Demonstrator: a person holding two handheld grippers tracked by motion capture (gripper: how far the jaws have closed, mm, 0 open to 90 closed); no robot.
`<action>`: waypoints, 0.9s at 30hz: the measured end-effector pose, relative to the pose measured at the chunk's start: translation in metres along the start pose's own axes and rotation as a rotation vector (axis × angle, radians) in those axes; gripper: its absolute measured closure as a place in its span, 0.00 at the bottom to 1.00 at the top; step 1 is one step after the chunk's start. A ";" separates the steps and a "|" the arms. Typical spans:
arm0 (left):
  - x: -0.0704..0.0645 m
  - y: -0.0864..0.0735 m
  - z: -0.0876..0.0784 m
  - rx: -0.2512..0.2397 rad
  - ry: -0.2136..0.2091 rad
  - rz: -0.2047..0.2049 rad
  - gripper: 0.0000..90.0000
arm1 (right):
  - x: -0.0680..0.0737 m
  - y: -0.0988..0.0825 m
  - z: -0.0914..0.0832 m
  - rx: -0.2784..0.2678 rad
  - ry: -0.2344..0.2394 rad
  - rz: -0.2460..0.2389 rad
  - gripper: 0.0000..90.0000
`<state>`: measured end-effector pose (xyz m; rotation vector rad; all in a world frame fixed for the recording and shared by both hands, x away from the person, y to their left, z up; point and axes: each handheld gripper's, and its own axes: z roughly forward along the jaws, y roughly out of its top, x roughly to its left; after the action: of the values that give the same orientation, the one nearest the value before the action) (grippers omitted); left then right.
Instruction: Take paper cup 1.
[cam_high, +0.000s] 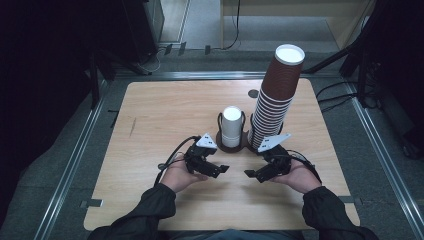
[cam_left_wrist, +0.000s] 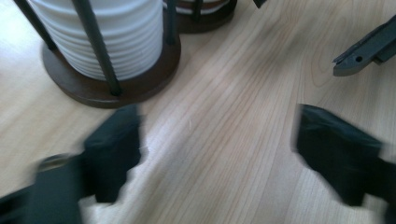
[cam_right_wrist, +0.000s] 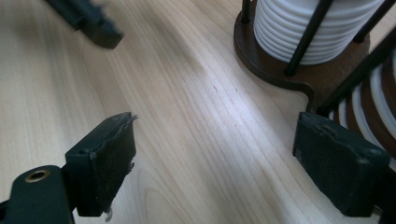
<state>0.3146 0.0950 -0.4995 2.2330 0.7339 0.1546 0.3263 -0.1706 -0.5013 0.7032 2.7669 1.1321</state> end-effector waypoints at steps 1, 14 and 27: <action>0.000 0.000 0.000 0.000 0.000 0.000 0.28 | -0.001 0.000 -0.002 -0.005 0.005 0.011 0.15; -0.005 0.002 -0.008 -0.033 0.005 -0.006 0.51 | -0.002 0.003 -0.013 -0.037 0.043 0.034 0.32; 0.001 0.003 -0.011 -0.059 0.033 -0.039 0.71 | 0.001 0.004 -0.010 -0.028 0.029 0.048 0.41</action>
<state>0.3137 0.1012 -0.4896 2.1632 0.7809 0.1920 0.3239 -0.1744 -0.4912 0.7600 2.7659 1.1974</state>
